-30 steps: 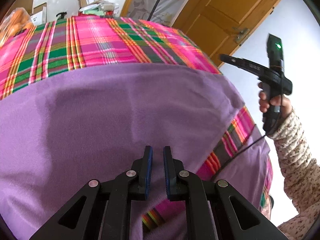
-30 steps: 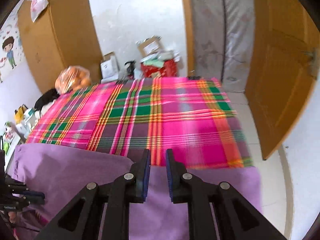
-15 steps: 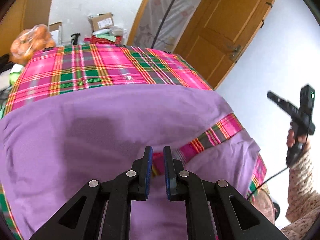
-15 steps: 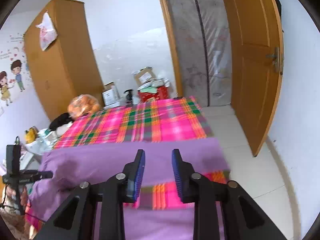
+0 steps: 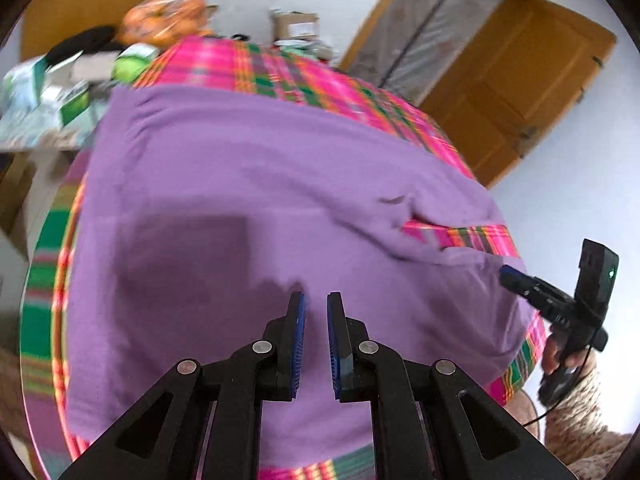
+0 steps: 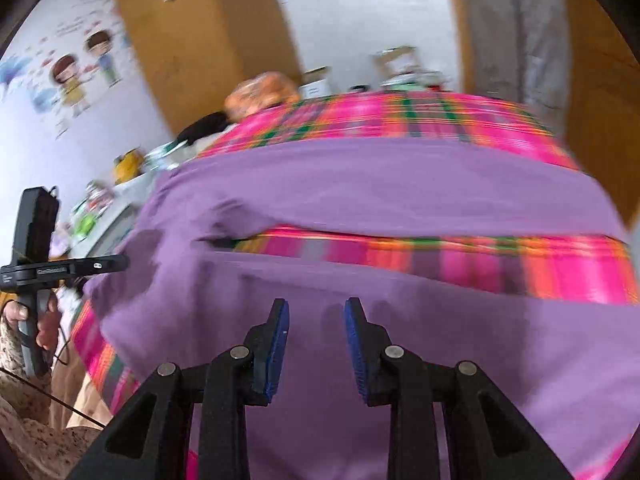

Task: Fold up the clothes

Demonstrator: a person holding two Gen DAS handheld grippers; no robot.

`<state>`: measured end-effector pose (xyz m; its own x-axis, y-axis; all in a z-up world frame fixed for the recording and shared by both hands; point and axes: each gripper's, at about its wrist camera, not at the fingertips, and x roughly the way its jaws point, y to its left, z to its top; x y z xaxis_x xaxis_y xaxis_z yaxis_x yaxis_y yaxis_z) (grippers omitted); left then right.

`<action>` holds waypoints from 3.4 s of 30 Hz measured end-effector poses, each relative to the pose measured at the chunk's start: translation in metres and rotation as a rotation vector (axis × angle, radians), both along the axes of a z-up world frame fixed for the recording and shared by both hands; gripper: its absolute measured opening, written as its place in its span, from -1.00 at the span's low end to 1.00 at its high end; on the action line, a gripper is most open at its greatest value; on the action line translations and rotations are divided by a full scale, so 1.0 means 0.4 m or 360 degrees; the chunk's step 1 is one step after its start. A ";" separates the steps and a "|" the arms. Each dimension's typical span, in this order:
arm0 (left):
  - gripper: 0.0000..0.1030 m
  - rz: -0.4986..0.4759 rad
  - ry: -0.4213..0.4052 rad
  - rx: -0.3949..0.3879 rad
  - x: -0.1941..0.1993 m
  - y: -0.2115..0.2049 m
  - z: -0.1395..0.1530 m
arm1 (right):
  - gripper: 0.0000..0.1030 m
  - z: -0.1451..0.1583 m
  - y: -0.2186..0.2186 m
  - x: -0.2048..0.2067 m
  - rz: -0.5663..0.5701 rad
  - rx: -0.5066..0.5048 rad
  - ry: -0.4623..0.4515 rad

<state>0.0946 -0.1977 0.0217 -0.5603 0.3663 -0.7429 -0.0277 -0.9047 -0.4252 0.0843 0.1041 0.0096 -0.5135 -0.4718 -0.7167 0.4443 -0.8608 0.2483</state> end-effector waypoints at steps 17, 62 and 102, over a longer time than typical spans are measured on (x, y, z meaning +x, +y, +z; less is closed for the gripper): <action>-0.78 0.0102 -0.0106 0.0082 0.044 -0.084 -0.078 | -0.36 -0.043 -0.272 -0.130 0.0069 0.0391 0.0156; -0.38 0.0443 -0.0197 0.0694 0.187 -0.186 -0.127 | -0.27 -0.097 -0.280 0.277 0.0386 0.0371 0.0308; -0.45 0.0655 -0.0153 0.0473 0.193 -0.231 -0.063 | -0.86 -0.018 -0.219 0.253 0.0419 -0.0010 0.0147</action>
<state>0.1719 -0.2902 -0.0033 -0.6367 0.3334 -0.6954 0.3568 -0.6721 -0.6489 0.1853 0.0163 0.0025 -0.4359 -0.6017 -0.6693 0.6734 -0.7114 0.2011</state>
